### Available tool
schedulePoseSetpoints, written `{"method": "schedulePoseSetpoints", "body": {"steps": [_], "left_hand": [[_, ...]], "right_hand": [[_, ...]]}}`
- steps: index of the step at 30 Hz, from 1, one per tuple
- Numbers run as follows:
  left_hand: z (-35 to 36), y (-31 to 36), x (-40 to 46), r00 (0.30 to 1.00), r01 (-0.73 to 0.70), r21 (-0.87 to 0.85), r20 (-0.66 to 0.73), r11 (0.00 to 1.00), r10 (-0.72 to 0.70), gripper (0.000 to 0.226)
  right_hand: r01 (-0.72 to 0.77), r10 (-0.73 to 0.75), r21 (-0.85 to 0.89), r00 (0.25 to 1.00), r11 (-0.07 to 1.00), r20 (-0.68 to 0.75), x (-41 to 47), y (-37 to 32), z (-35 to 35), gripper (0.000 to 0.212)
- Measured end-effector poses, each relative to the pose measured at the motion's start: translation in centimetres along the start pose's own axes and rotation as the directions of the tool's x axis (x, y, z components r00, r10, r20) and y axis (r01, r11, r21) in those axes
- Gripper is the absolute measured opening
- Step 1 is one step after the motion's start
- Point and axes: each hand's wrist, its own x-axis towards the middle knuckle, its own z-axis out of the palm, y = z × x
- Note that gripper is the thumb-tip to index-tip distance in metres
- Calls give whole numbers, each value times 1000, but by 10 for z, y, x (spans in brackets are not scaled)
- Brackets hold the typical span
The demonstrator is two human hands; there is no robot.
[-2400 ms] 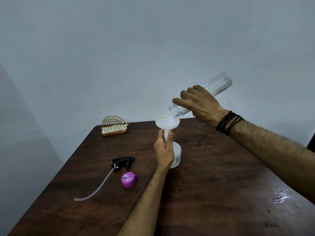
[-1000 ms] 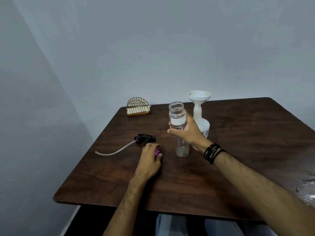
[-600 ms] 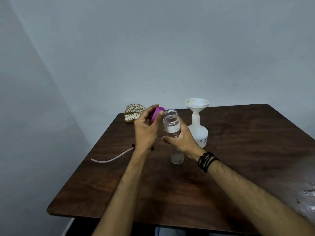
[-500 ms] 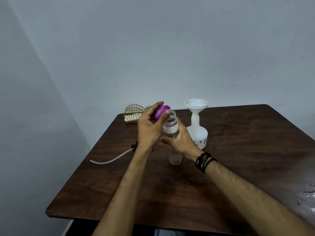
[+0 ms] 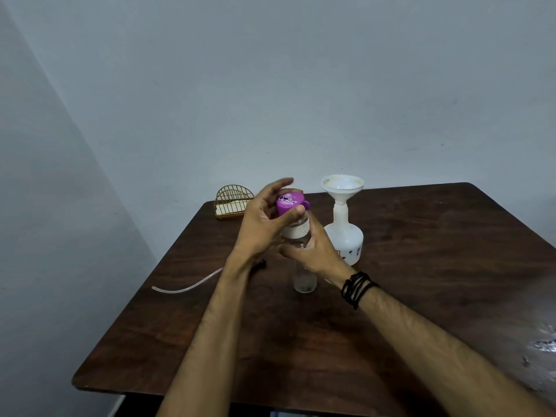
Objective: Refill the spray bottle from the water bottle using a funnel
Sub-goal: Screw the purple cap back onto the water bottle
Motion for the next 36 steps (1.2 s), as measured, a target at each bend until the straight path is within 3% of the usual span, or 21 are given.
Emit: {"method": "schedulePoseSetpoints", "body": {"steps": [4, 10, 17, 22, 28, 30, 32, 33, 34, 36], "left_hand": [[3, -5, -3, 995, 11, -148, -98, 989, -25, 51], [1, -11, -6, 995, -9, -273, -97, 962, -18, 54], [14, -9, -8, 989, -72, 170, -113, 983, 92, 51], [16, -6, -7, 926, -192, 510, -188, 839, 326, 40], [28, -2, -2, 835, -68, 692, -354, 719, 421, 61], [28, -4, -1, 892, -98, 601, -301, 793, 338, 55], [23, -6, -2, 964, -94, 253, -218, 963, 151, 51], [20, -8, -4, 975, -83, 27, -206, 996, 87, 53], [17, -11, -6, 970, -88, -162, -237, 983, 48, 54], [13, -17, -7, 934, -103, -343, -355, 934, -27, 45]], "right_hand": [[-6, 6, 7, 1000, 1000, 6, 1, 0, 1, 81], [11, -11, -9, 1000, 1000, -3, 0, 0, -2, 80], [9, -9, 14, 1000, 1000, 7, 0, -1, 1, 77], [11, -11, 20, 1000, 1000, -1, -1, -3, 2, 76], [8, -8, -14, 1000, 1000, -15, -1, -4, 7, 69], [-3, 3, 21, 999, 1000, -34, -2, -3, 4, 72], [-5, 7, 63, 999, 998, -35, -3, -1, -1, 76], [-4, 6, 70, 999, 998, -33, -3, -2, -2, 77], [-2, 4, 63, 1000, 998, -31, -2, -2, -1, 78], [8, -8, 27, 1000, 1000, -19, -1, 0, 0, 76]]}}
